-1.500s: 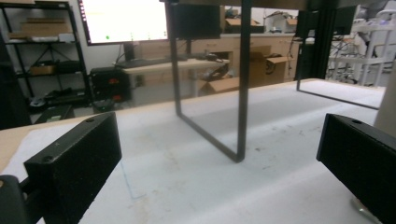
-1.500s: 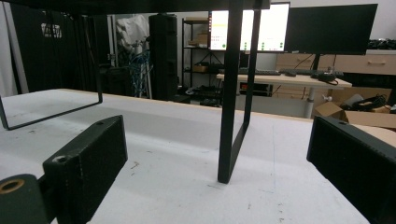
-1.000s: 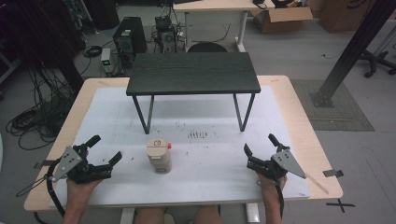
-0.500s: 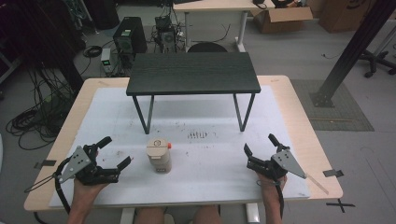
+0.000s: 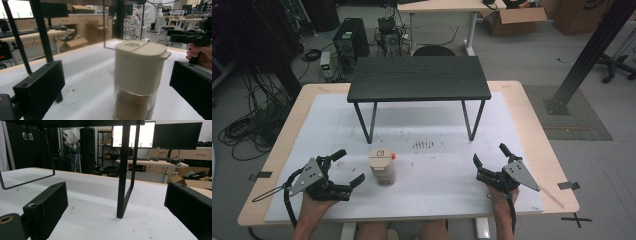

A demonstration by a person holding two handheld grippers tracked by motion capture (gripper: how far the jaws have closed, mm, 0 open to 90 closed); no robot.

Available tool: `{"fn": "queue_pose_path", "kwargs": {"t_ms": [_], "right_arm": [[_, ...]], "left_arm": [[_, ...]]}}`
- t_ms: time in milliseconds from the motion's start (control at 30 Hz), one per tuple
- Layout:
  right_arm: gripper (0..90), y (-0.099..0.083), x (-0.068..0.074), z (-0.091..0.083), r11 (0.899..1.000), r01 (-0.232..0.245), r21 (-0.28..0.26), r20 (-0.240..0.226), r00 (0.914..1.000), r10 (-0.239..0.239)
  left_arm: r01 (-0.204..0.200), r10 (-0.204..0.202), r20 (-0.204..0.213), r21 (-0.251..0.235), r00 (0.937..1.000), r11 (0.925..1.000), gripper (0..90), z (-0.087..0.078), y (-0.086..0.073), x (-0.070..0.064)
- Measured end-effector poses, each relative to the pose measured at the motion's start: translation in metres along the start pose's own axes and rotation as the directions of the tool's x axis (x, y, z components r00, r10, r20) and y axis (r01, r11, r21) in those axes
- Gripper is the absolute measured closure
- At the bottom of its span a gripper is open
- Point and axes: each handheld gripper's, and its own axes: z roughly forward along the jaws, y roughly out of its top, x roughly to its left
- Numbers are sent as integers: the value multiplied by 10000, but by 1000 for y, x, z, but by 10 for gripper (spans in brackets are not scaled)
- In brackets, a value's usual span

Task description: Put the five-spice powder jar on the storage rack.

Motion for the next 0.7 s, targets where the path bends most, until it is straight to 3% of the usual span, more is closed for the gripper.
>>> {"fn": "queue_pose_path", "kwargs": {"t_ms": [700], "right_arm": [[22,0,0,0,10000,7,-17,-15,10000,-7]], "left_arm": [[-122,107,352,429,9993,9990,3,39,-4,-24]]}}
